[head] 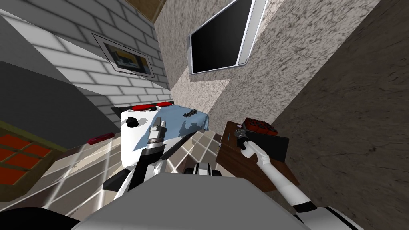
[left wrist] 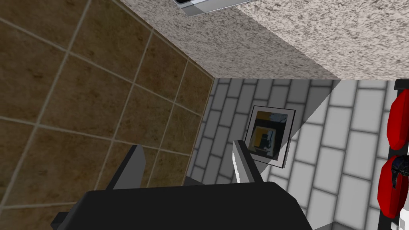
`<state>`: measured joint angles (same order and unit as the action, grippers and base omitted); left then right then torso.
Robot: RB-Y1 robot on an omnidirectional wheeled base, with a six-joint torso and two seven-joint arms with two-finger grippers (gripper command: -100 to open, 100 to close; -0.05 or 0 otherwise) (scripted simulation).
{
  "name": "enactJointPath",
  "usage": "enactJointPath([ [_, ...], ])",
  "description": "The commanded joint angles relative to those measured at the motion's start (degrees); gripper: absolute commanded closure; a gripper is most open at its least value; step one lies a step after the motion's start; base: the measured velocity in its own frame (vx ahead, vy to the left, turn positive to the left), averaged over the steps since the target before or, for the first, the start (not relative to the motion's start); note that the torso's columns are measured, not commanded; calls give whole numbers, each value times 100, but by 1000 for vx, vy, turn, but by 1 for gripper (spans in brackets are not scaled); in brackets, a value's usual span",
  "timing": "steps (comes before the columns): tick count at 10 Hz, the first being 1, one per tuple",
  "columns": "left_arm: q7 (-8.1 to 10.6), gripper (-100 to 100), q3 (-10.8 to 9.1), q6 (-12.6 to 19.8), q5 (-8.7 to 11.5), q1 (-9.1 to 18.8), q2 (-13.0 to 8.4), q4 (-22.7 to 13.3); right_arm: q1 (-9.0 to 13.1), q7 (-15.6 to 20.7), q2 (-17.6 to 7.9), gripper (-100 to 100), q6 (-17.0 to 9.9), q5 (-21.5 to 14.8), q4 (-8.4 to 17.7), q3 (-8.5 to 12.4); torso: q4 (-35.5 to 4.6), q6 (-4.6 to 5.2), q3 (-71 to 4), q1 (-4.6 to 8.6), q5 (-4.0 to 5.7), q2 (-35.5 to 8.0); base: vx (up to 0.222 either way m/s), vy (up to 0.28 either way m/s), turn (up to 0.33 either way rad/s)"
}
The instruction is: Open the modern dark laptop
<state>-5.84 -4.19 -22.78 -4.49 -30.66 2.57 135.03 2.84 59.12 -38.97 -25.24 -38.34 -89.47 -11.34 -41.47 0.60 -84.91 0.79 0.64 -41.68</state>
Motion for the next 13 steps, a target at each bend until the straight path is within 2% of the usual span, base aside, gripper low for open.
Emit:
enactJointPath([
  [1,0,0,0,0,0,2,-1,-1,70,-242,-473,100,-441,432,248,-396,0,-52,3,14,14,-2,-101,-48,347],
  [2,0,0,0,1,0,2,-1,-1,70,-242,-632,100,-618,590,248,-421,0,-57,3,3,16,-2,-57,-20,114],
  [4,0,0,0,0,0,0,0,0,70,-242,-632,100,-618,749,248,-421,4,-4,-2,1,7,4,2,12,-26],
  [5,0,0,0,0,0,0,0,0,70,-242,-632,100,-618,749,248,-421,9,-13,-4,18,17,11,9,10,-20],
  [6,0,0,0,0,0,0,0,0,215,-488,-967,100,-881,985,385,-627,10,-21,-4,27,23,10,-78,-26,288],
  [7,0,0,0,0,0,2,-1,-1,215,-488,-1128,100,-1048,1122,385,-763,3,-72,-1,27,27,6,-109,-48,386],
  [8,0,0,0,1,0,2,-1,-1,215,-488,-1240,100,-1122,1276,385,-786,1,-68,-1,9,24,7,-51,-31,140],
  [9,0,0,-1,0,0,0,-1,0,215,-488,-1240,100,-1122,1360,385,-786,7,-33,-5,-5,20,13,1,-5,-22],
  [10,0,0,-1,0,0,-1,0,0,359,-735,-1579,100,-1381,1534,522,-959,12,-14,-3,-4,24,9,-89,2,343],
  [11,0,0,0,0,0,2,0,-1,359,-735,-1736,100,-1482,1670,522,-1098,0,-69,1,9,26,4,-101,-17,333],
  [12,0,0,0,0,0,1,-1,-1,359,-735,-1849,100,-1625,1829,522,-1150,-7,-64,3,-3,21,0,-41,-14,91],
  [13,0,0,-1,0,0,0,-1,0,359,-735,-1849,100,-1625,1970,522,-1150,-5,-30,3,-7,16,0,0,-2,-20],
])
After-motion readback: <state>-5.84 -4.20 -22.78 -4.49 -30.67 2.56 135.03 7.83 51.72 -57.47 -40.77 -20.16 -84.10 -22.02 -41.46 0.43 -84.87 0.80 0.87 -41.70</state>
